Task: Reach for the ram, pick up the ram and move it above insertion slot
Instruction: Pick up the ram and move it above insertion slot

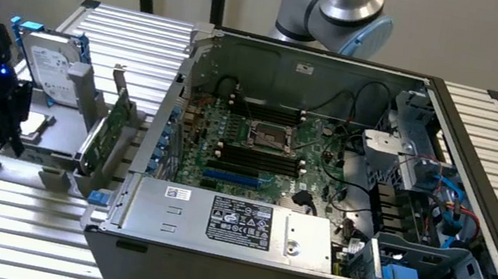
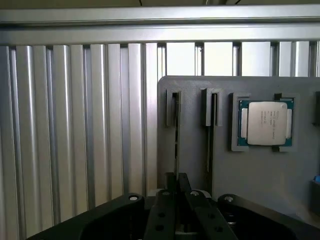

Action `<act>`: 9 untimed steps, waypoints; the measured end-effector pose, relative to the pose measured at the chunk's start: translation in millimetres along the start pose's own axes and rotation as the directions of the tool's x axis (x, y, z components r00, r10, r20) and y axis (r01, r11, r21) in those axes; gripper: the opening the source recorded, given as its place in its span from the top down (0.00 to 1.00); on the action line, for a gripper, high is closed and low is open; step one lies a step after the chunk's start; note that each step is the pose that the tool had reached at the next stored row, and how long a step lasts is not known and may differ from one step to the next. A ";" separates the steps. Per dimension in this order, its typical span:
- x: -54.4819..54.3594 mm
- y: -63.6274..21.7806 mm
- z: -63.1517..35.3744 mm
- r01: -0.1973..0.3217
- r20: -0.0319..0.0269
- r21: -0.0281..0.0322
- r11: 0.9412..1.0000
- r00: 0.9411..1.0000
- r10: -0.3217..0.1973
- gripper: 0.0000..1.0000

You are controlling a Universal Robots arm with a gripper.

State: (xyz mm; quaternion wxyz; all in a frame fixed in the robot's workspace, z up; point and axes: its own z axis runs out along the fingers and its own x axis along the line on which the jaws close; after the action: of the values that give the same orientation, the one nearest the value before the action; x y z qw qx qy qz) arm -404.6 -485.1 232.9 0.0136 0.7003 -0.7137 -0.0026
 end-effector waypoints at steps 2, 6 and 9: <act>0.1 0.1 -9.4 0.000 0.000 0.000 1.000 1.000 0.000 0.86; 0.4 -2.0 -27.7 0.000 0.000 0.000 1.000 1.000 0.000 0.86; 0.5 -7.9 -41.4 0.001 0.001 0.000 1.000 1.000 -0.001 0.86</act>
State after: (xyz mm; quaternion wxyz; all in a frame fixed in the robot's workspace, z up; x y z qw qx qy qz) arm -395.8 -485.2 274.1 0.0132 0.7006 -0.7134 -0.0030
